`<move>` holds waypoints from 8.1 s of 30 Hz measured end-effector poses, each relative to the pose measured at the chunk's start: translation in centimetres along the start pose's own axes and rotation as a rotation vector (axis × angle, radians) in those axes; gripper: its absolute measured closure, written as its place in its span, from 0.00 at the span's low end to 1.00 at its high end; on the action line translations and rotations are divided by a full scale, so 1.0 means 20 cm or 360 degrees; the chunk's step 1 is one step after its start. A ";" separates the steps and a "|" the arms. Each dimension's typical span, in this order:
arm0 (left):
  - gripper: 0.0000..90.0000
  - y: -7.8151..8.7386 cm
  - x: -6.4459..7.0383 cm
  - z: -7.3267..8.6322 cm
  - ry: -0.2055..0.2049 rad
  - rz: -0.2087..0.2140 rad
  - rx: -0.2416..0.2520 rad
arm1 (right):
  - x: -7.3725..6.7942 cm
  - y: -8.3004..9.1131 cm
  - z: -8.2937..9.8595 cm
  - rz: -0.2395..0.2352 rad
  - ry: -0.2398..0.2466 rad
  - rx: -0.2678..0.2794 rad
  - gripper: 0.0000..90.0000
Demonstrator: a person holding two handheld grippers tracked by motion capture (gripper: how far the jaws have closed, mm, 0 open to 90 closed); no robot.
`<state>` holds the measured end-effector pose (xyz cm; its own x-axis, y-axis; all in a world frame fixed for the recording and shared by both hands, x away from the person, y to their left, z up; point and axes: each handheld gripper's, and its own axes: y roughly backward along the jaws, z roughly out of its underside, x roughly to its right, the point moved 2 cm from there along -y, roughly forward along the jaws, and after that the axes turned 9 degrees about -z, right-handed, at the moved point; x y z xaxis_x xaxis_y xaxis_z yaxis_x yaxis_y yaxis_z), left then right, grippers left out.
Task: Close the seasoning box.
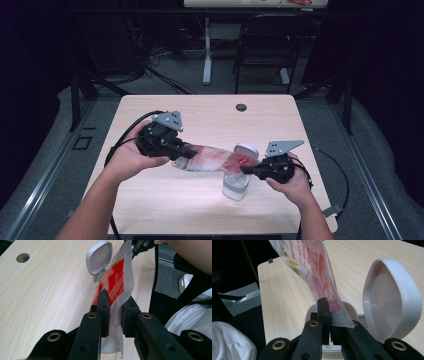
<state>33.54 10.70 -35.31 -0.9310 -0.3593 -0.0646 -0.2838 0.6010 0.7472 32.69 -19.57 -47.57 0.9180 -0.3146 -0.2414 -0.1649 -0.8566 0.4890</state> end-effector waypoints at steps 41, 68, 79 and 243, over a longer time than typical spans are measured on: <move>0.89 0.03 0.01 -0.02 0.0023 0.0013 0.0018 | -0.03 0.01 0.00 -0.0132 -0.0051 -0.0015 0.99; 0.89 0.01 0.01 -0.03 0.0029 0.0020 0.0024 | -0.02 0.02 0.01 -0.0117 -0.0054 -0.0030 0.99; 0.89 0.00 0.01 -0.04 0.0018 0.0018 0.0017 | -0.01 0.02 0.02 -0.0116 -0.0067 -0.0029 0.99; 0.86 -0.02 -0.01 0.01 0.0096 0.0035 0.0072 | -0.01 0.06 0.02 -0.0128 -0.0074 0.0010 0.99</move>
<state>33.73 10.56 -35.78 -0.9219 -0.3873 -0.0074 -0.2749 0.6406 0.7170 32.19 -20.72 -47.18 0.9107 -0.2632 -0.3183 -0.0938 -0.8824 0.4610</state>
